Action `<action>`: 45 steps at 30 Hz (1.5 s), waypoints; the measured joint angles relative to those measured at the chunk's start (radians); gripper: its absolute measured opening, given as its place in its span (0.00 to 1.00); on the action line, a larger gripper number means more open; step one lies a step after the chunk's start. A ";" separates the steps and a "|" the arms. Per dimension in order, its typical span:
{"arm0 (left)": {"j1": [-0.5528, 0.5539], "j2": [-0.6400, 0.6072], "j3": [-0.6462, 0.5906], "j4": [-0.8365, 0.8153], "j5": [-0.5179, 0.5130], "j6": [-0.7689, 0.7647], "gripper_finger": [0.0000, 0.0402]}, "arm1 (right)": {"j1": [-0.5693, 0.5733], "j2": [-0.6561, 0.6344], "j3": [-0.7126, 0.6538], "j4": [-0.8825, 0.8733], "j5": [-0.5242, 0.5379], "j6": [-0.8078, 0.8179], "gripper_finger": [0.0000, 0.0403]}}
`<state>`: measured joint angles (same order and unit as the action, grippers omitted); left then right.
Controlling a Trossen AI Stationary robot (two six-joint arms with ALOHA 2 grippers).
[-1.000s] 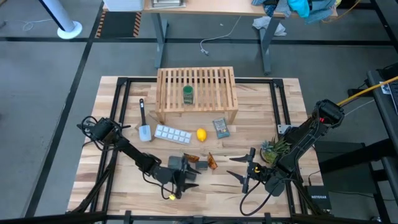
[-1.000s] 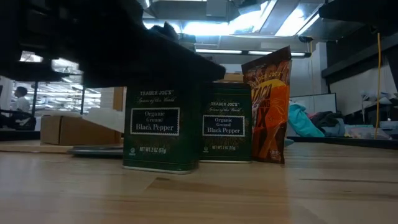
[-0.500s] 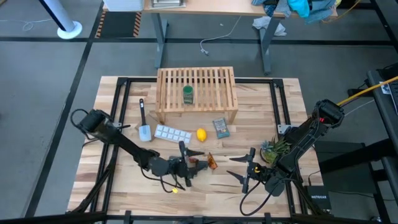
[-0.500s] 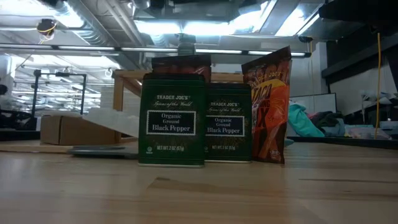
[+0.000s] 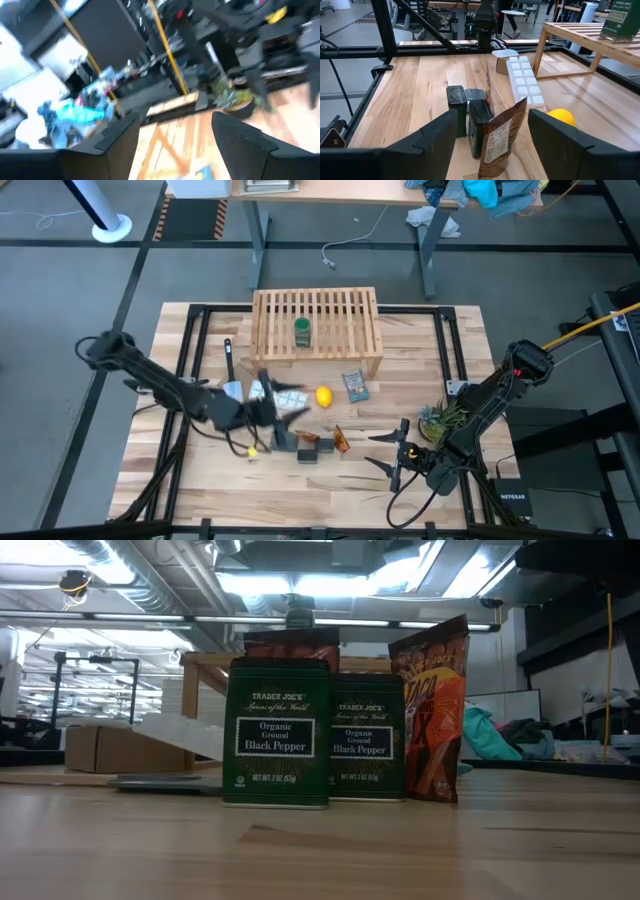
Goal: Shelf spices
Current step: Remove the green seasoning bottle from the shelf
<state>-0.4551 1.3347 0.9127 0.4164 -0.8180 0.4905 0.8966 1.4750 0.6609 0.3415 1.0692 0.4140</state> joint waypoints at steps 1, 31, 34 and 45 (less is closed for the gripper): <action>0.018 -0.037 0.000 -0.075 0.001 -0.032 0.60 | 0.000 0.000 0.000 0.001 0.000 0.000 0.62; 0.842 -0.345 -0.178 -0.483 0.903 -0.336 0.60 | 0.000 0.000 0.000 -0.001 0.003 -0.001 0.62; 0.887 -0.331 -0.188 -0.449 0.983 -0.346 0.60 | 0.000 0.000 0.000 -0.001 0.003 -0.001 0.62; 0.927 -0.170 -0.188 -0.341 1.052 -0.286 0.60 | 0.000 0.000 0.000 0.001 0.003 -0.001 0.62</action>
<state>0.4716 1.1650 0.7242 0.0758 0.2337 0.2050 0.8963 1.4750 0.6611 0.3420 1.0725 0.4133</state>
